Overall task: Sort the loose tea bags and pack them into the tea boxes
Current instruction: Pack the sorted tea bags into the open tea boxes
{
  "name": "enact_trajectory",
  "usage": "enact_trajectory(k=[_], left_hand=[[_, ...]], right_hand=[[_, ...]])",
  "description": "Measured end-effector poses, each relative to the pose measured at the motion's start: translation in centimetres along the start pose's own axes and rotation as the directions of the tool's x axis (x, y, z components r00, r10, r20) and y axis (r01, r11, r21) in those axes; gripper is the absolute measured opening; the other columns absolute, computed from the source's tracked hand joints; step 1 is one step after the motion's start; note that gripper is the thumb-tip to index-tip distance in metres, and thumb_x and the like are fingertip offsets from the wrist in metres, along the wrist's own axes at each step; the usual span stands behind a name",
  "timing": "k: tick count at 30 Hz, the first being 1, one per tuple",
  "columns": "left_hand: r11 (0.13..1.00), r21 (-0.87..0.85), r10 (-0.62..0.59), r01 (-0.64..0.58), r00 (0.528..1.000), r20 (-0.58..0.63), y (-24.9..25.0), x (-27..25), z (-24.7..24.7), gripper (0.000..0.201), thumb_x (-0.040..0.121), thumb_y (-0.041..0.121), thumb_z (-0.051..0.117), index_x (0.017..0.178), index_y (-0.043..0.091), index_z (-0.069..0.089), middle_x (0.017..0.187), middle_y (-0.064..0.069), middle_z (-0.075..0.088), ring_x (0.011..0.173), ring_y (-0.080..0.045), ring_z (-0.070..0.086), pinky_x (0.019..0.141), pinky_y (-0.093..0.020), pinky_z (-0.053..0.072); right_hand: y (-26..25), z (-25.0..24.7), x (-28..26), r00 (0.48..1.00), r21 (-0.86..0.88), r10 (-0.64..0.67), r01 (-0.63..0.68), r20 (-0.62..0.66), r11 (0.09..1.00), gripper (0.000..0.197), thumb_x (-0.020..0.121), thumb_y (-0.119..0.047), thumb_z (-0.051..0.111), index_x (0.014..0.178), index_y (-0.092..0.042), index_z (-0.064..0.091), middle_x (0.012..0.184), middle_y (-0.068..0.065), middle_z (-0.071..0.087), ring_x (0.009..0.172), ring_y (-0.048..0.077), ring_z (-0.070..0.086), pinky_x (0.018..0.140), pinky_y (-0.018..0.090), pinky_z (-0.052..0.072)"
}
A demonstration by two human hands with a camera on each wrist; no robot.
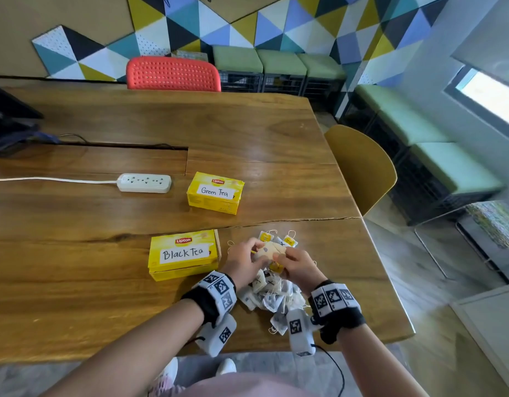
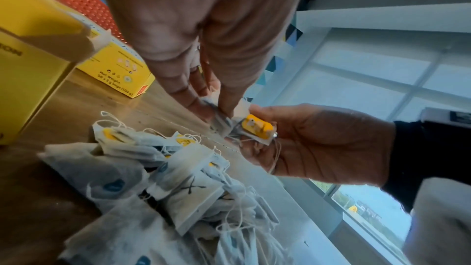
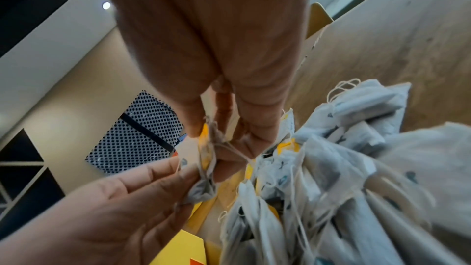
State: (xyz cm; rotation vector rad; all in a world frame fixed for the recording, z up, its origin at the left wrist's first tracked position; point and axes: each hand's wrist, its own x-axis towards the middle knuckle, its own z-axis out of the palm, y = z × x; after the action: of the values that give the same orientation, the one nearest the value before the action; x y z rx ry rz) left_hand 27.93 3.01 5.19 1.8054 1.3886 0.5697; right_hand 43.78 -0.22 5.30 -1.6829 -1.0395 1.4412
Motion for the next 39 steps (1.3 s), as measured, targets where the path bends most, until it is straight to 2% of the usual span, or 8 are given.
enact_trajectory(k=[10, 15, 19, 24, 28, 30, 36, 39], left_hand=[[0.945, -0.256, -0.196, 0.205, 0.979, 0.060, -1.9, 1.3, -0.8, 0.015, 0.092, 0.018, 0.061, 0.105, 0.012, 0.066, 0.102, -0.004, 0.069, 0.094, -0.021, 0.065, 0.088, -0.037, 0.054], [0.555, -0.691, -0.416, 0.463, 0.874, 0.252, -0.4, 1.6, -1.1, 0.016, 0.100, 0.009, 0.041, 0.099, 0.008, 0.056, 0.093, -0.014, 0.056, 0.080, -0.022, 0.057, 0.068, -0.032, 0.052], [0.416, -0.719, -0.410, 0.557, 0.821, 0.398, 0.4, 1.2, -2.1, 0.022, 0.100, 0.032, 0.044, 0.100, 0.010, 0.049, 0.074, -0.005, 0.045, 0.057, -0.014, 0.045, 0.049, -0.023, 0.041], [0.554, -0.604, -0.342, 0.573, 0.818, 0.463, -0.4, 1.4, -2.3, 0.026, 0.087, 0.020, 0.065, 0.111, 0.014, 0.055, 0.078, -0.002, 0.053, 0.056, -0.009, 0.048, 0.045, -0.018, 0.038], [0.400, -0.649, -0.279, 0.647, 0.760, 0.587, -0.6, 1.6, -2.3, 0.009, 0.091, 0.018, 0.060, 0.083, 0.014, 0.064, 0.069, -0.002, 0.055, 0.050, -0.007, 0.050, 0.040, -0.014, 0.039], [0.479, -0.623, -0.298, 0.619, 0.782, 0.548, -1.0, 1.8, -1.9, 0.011, 0.087, 0.021, 0.066, 0.080, 0.015, 0.061, 0.067, -0.001, 0.052, 0.050, -0.009, 0.046, 0.044, -0.019, 0.034], [0.735, -0.511, -0.342, 0.445, 0.895, 0.287, -0.7, 2.0, -1.1, 0.020, 0.094, 0.033, 0.057, 0.106, 0.018, 0.062, 0.114, 0.000, 0.059, 0.112, -0.019, 0.055, 0.097, -0.034, 0.043], [0.714, -0.534, -0.303, 0.452, 0.888, 0.347, -0.1, 2.0, -1.4, 0.035, 0.097, 0.044, 0.047, 0.108, 0.018, 0.067, 0.113, 0.003, 0.063, 0.107, -0.015, 0.056, 0.084, -0.031, 0.042]], right_hand=[[0.7, -1.0, 1.0, 0.974, 0.096, 0.140, -0.124, -0.178, 0.988, 0.020, 0.094, -0.015, 0.058, 0.074, -0.011, 0.061, 0.072, 0.005, 0.059, 0.060, 0.015, 0.055, 0.055, 0.024, 0.046], [1.9, -1.7, 2.2, 0.959, -0.238, 0.018, -0.089, -0.284, 0.967, 0.015, 0.089, -0.021, 0.064, 0.096, -0.014, 0.074, 0.087, -0.004, 0.071, 0.089, 0.015, 0.064, 0.085, 0.032, 0.051], [1.5, -1.9, 2.0, 0.966, -0.312, -0.020, -0.063, -0.257, 0.948, 0.009, 0.086, -0.020, 0.067, 0.091, -0.017, 0.074, 0.087, -0.005, 0.071, 0.090, 0.014, 0.065, 0.084, 0.028, 0.050], [0.8, -2.5, 2.1, 0.945, -0.272, -0.055, -0.037, -0.323, 0.962, 0.008, 0.088, -0.019, 0.066, 0.090, -0.017, 0.073, 0.080, -0.007, 0.068, 0.083, 0.016, 0.064, 0.085, 0.037, 0.053], [-0.3, -2.6, 1.9, 0.917, -0.106, -0.100, 0.063, -0.387, 0.992, 0.003, 0.088, -0.010, 0.066, 0.089, -0.010, 0.069, 0.076, 0.001, 0.069, 0.069, 0.017, 0.067, 0.076, 0.037, 0.056], [-0.9, -2.4, 1.5, 0.930, 0.006, -0.080, 0.088, -0.358, 0.996, 0.008, 0.088, -0.005, 0.065, 0.095, -0.003, 0.066, 0.082, 0.011, 0.070, 0.072, 0.022, 0.070, 0.076, 0.035, 0.057], [-1.6, -1.2, 0.3, 0.932, -0.044, -0.184, 0.179, -0.314, 0.983, 0.016, 0.078, 0.000, 0.072, 0.079, -0.015, 0.074, 0.080, 0.015, 0.072, 0.072, 0.020, 0.064, 0.072, 0.034, 0.052], [-2.1, -0.5, -0.1, 0.921, -0.085, -0.272, 0.258, -0.278, 0.962, 0.031, 0.075, 0.009, 0.070, 0.070, -0.021, 0.075, 0.085, 0.003, 0.072, 0.079, 0.018, 0.067, 0.078, 0.032, 0.054]])
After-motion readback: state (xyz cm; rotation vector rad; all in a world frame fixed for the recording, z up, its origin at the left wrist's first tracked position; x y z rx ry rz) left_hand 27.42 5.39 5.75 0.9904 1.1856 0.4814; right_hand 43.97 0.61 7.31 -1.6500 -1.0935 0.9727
